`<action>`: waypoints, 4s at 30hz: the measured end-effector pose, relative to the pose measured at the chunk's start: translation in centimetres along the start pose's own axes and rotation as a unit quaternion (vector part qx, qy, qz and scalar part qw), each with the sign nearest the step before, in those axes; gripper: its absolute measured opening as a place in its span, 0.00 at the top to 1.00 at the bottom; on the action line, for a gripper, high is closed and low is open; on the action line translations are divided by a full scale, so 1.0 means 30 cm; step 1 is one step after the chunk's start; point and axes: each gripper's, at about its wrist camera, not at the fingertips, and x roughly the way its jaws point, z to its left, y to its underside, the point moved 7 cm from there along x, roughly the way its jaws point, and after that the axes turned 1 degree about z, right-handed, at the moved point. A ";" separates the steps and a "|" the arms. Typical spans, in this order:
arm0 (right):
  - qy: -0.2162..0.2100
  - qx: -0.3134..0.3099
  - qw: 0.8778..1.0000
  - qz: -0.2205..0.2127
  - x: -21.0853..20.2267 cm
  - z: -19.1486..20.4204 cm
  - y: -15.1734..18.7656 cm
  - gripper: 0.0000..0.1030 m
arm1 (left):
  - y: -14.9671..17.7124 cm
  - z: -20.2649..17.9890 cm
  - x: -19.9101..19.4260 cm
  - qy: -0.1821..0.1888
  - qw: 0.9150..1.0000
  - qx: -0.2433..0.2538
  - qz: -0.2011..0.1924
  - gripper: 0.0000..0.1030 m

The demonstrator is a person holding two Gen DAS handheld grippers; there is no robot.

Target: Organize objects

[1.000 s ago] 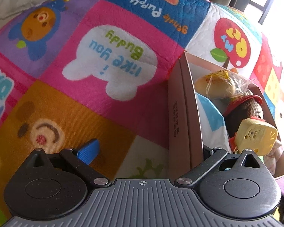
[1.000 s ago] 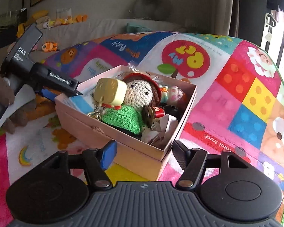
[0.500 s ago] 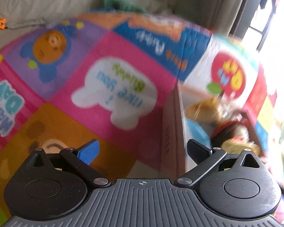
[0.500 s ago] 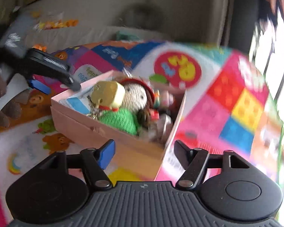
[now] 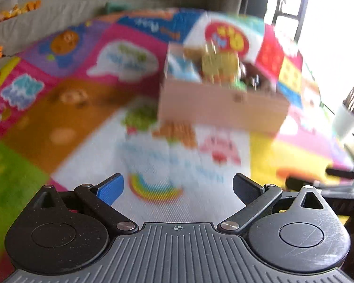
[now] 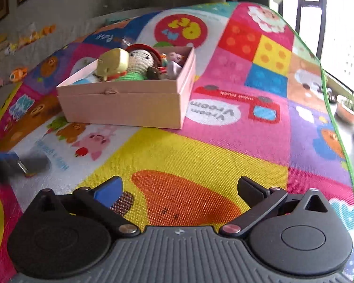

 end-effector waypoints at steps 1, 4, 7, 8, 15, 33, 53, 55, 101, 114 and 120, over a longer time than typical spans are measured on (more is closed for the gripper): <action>0.002 -0.008 1.000 0.009 0.014 0.004 -0.001 0.00 | 0.003 -0.009 0.002 -0.019 1.000 0.018 -0.015 0.01; 0.012 -0.005 1.000 0.022 0.046 -0.004 -0.017 0.00 | -0.007 -0.026 0.039 -0.049 0.998 0.034 -0.018 0.01; 0.023 0.001 1.000 0.019 0.073 -0.010 -0.036 0.00 | -0.018 -0.027 0.062 -0.075 0.997 0.025 -0.019 0.00; 0.026 0.001 1.000 0.016 0.078 -0.009 -0.038 0.00 | -0.020 -0.034 0.062 -0.084 0.996 0.018 -0.022 0.00; 0.018 -0.001 1.000 -0.011 0.096 -0.015 -0.049 0.00 | -0.020 -0.041 0.076 -0.093 0.995 0.012 -0.026 0.00; 0.017 0.001 1.000 -0.011 0.102 -0.016 -0.054 0.00 | -0.018 -0.043 0.076 -0.093 0.995 0.011 -0.026 0.00; 0.017 0.001 1.000 -0.011 0.101 -0.015 -0.054 0.00 | -0.019 -0.043 0.077 -0.093 0.995 0.011 -0.026 0.00; 0.017 0.001 1.000 -0.011 0.101 -0.015 -0.054 0.00 | -0.018 -0.043 0.077 -0.093 0.995 0.011 -0.026 0.00; 0.017 0.001 1.000 -0.011 0.099 -0.013 -0.055 0.00 | -0.018 -0.042 0.078 -0.093 0.995 0.011 -0.026 0.00; 0.017 0.001 1.000 -0.011 0.099 -0.013 -0.055 0.00 | -0.018 -0.043 0.077 -0.093 0.995 0.011 -0.026 0.00; 0.017 0.001 1.000 -0.011 0.099 -0.014 -0.055 0.00 | -0.018 -0.042 0.078 -0.093 0.995 0.011 -0.026 0.00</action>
